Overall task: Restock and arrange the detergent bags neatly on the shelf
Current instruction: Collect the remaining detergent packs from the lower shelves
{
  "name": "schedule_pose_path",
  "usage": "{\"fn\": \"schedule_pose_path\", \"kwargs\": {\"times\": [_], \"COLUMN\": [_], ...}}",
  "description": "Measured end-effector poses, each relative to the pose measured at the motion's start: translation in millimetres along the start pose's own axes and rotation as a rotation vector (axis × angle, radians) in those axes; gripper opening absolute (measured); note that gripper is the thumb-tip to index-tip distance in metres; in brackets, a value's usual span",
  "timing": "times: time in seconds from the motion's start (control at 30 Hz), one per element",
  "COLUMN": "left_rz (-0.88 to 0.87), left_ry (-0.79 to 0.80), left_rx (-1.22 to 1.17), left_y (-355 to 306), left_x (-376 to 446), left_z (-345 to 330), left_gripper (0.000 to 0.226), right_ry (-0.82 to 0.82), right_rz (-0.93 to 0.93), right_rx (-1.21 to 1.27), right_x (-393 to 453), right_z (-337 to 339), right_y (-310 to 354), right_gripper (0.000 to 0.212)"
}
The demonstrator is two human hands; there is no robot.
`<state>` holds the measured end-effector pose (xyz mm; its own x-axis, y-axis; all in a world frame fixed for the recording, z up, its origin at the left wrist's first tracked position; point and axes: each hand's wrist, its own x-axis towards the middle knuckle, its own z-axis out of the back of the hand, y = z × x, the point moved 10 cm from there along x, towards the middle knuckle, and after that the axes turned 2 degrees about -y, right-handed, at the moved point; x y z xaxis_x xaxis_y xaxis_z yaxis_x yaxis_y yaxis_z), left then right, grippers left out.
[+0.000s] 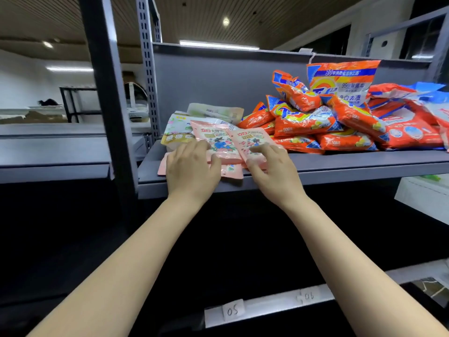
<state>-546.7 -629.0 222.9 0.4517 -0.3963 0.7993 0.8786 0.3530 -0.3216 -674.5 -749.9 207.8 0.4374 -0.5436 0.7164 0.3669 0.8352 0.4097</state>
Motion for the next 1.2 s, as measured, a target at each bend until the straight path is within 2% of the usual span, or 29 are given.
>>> {"fn": "schedule_pose_path", "kwargs": {"times": [0.13,0.23,0.43,0.6,0.83,1.2], "left_rz": [-0.011,-0.030,-0.040,0.067,0.246,0.425], "left_ry": [-0.041,-0.053,-0.056,0.070,0.272,0.352], "left_rx": [-0.028,-0.035,0.027,0.112,0.241,0.367], "left_y": [17.4,39.0,117.8,215.0,345.9,496.4], "left_x": [-27.9,-51.3,-96.2,-135.2,-191.7,-230.5], "left_z": [35.4,61.6,116.0,149.6,197.6,263.1], "left_gripper": [0.038,0.035,0.031,0.026,0.028,0.030], "right_ry": [0.006,0.012,0.131,0.259,0.464,0.617], "right_rz": [0.022,0.042,0.112,0.126,0.114,0.122], "right_rx": [0.039,0.064,0.114,0.117,0.106,0.111], "right_x": [-30.1,-57.9,-114.5,-155.6,-203.0,-240.7], "right_z": [-9.6,-22.2,-75.2,-137.3,-216.9,-312.8], "right_y": [31.4,59.3,138.0,201.8,286.6,384.9], "right_gripper": [0.032,0.031,0.033,0.026,0.034,0.034]}}
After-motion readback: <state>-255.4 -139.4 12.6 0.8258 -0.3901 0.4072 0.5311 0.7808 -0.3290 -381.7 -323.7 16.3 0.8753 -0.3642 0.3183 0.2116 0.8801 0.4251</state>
